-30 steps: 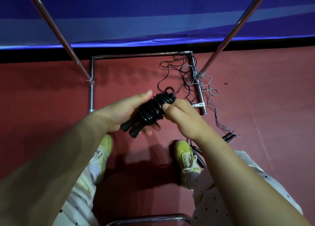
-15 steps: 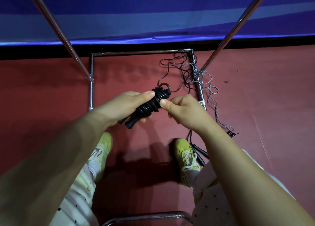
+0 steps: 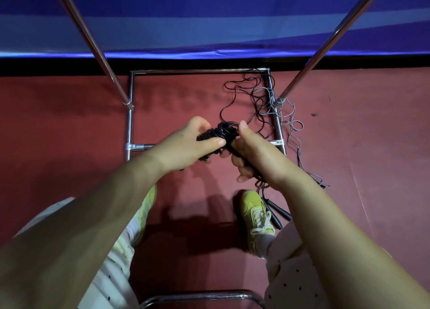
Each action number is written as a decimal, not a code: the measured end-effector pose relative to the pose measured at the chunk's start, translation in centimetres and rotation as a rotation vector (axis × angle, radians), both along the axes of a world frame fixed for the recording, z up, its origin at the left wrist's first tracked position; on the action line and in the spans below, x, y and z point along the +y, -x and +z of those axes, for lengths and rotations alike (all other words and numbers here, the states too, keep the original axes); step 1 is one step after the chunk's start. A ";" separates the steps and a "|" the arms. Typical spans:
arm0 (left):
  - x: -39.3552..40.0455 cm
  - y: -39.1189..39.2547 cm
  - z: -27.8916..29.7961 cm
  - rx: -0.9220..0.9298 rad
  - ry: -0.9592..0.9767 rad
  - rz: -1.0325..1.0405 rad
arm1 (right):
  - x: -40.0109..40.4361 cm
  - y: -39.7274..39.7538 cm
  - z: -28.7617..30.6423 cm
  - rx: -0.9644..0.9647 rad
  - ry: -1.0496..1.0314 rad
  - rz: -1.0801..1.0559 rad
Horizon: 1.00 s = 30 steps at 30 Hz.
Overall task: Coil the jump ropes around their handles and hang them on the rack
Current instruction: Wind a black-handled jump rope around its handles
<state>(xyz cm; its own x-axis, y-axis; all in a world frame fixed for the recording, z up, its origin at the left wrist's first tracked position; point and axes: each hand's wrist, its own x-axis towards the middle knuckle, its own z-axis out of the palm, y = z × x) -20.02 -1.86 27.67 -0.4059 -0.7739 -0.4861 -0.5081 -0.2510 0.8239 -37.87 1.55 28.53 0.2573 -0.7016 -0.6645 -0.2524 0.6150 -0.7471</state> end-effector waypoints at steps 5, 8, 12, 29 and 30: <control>1.0 0.7 0.0 0.018 0.061 -0.170 | 0.1 0.4 -0.1 0.079 0.020 0.035; 1.4 1.0 0.3 0.025 0.008 -0.185 | 0.1 0.6 -0.3 0.096 0.009 0.031; 1.0 1.1 0.3 -0.053 0.032 -0.205 | 0.0 0.9 -0.7 0.045 -0.003 0.046; 0.1 0.3 -0.2 0.261 -0.008 -0.097 | -0.5 1.6 -0.3 -0.199 0.054 0.033; 0.1 0.3 -0.3 0.285 -0.036 -0.076 | -0.6 1.8 -0.1 -0.200 0.038 0.031</control>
<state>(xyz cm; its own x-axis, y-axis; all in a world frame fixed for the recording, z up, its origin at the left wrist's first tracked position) -20.31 -1.75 27.40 -0.5860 -0.7203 -0.3712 -0.2763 -0.2529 0.9272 -39.67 0.97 28.40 0.4036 -0.7149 -0.5710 -0.1153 0.5794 -0.8069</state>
